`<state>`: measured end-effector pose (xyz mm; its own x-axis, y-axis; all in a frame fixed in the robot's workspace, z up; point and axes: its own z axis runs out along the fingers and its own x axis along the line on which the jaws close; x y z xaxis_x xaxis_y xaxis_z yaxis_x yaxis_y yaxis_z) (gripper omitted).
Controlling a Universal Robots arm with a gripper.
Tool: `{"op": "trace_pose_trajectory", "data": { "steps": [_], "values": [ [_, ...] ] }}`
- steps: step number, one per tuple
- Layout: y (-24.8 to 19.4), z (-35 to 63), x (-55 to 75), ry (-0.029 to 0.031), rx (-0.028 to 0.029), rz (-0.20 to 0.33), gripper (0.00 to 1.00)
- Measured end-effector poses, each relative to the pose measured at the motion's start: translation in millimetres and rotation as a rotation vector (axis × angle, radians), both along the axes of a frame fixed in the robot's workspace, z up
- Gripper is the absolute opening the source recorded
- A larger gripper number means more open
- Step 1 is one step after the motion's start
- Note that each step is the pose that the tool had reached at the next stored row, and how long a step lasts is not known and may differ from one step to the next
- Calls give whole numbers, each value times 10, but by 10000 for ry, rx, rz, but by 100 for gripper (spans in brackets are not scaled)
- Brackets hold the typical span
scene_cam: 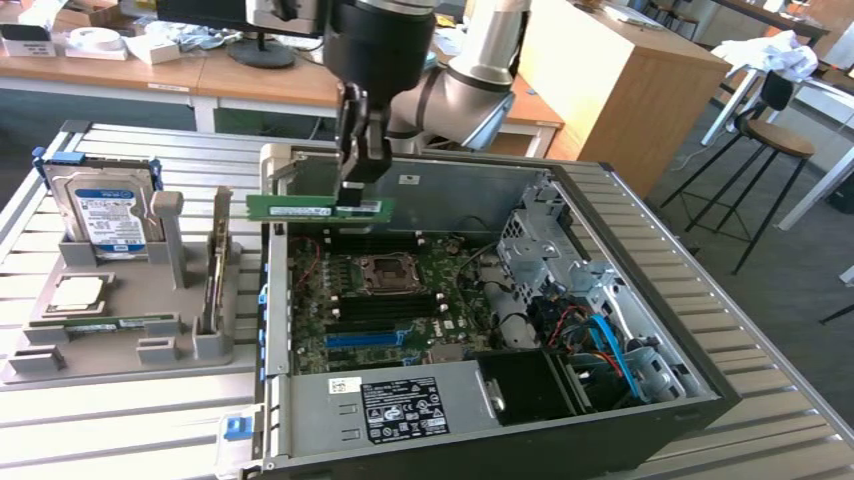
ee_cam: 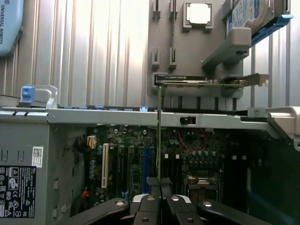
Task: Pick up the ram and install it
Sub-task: 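Pick up the ram and move it above insertion slot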
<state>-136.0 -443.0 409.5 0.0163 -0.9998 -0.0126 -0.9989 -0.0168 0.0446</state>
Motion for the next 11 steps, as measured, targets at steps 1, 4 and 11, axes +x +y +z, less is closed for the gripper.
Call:
{"op": "trace_pose_trajectory", "data": {
  "steps": [1,4,11],
  "values": [
    [0,0,19,-1,0,0,11],
    [0,0,75,0,-1,-1,11],
    [0,0,199,0,-1,-2,11]
  ]
}}
